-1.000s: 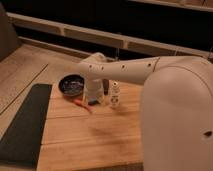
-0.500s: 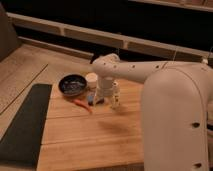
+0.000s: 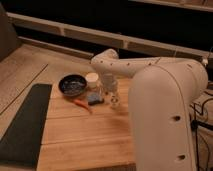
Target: Knock the bottle over
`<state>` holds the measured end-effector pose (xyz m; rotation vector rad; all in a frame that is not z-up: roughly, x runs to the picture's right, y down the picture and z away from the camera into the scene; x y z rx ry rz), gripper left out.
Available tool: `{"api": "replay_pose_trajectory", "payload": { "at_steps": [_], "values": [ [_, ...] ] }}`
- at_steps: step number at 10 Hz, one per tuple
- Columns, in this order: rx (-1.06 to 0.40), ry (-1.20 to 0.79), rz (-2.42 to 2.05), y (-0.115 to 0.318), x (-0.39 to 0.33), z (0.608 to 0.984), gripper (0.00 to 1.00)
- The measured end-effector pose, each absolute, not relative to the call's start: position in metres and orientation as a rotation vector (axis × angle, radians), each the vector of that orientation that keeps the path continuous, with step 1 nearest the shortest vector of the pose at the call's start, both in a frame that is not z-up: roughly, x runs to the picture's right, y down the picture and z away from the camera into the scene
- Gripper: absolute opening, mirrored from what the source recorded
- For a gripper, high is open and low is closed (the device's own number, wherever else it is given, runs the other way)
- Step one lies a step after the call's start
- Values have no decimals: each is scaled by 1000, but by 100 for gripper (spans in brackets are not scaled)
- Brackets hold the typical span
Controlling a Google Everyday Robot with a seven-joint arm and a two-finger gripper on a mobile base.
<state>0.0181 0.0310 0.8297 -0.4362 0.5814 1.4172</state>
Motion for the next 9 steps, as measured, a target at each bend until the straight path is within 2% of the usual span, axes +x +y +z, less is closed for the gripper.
{"api": "replay_pose_trajectory", "payload": {
  "at_steps": [3, 5, 9],
  "values": [
    [-398, 386, 1334, 5, -1, 835, 65],
    [-416, 277, 1303, -1, -13, 826, 65],
    [-430, 258, 1295, 1, -21, 822, 65]
  ]
}}
